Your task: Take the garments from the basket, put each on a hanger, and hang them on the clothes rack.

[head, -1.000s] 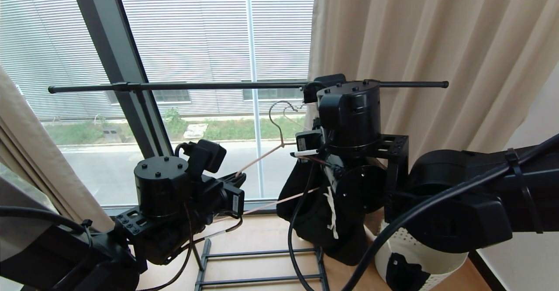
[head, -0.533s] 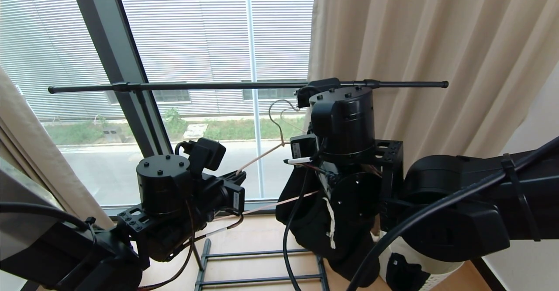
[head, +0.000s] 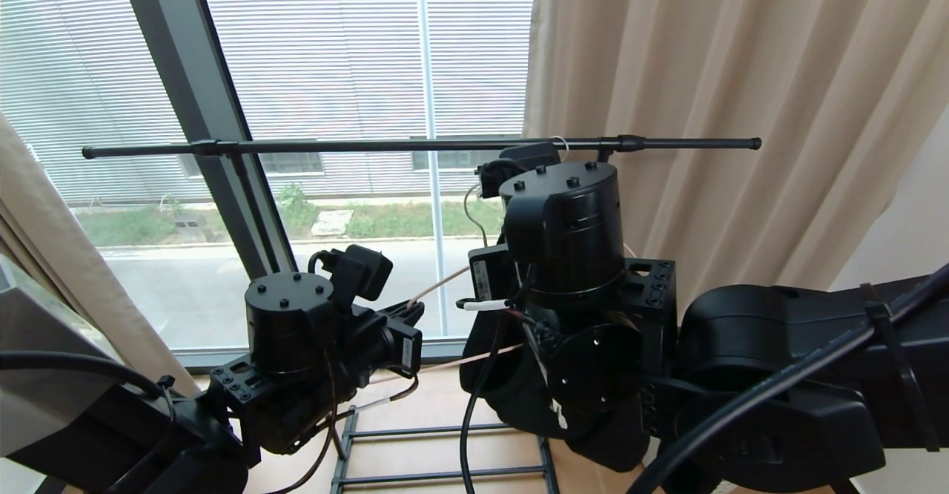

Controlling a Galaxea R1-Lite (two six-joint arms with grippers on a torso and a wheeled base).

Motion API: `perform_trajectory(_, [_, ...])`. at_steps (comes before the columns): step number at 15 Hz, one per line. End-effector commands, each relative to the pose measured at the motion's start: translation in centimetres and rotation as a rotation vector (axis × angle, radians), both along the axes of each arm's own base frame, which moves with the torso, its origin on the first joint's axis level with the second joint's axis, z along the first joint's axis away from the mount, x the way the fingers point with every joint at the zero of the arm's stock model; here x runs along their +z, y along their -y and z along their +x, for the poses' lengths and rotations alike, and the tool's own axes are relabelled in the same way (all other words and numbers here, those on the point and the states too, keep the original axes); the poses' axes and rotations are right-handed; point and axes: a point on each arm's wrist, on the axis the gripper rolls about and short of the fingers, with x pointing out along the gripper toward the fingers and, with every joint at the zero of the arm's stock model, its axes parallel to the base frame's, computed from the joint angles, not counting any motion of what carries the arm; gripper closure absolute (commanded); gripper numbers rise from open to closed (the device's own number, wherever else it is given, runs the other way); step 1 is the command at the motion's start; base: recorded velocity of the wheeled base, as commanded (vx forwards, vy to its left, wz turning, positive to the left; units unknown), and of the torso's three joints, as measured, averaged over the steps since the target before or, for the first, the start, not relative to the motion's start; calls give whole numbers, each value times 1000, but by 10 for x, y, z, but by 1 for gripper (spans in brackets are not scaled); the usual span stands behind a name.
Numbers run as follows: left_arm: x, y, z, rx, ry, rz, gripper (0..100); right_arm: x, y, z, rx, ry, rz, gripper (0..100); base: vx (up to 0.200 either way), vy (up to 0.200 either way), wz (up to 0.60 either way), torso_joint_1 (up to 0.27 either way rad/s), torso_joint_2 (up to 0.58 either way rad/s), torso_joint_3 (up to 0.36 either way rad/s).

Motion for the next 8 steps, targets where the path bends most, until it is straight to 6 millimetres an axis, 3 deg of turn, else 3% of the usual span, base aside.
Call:
perform_trajectory(1, [0, 0, -1, -1, 2, -1, 100, 1, 0, -1, 2, 2, 6, 100, 0, 0, 0, 0, 0, 0])
perform_trajectory(8, [9, -6, -6, 5, 23, -13, 100, 10, 14, 6, -36, 12, 18, 100, 0, 0, 0, 0, 0, 0])
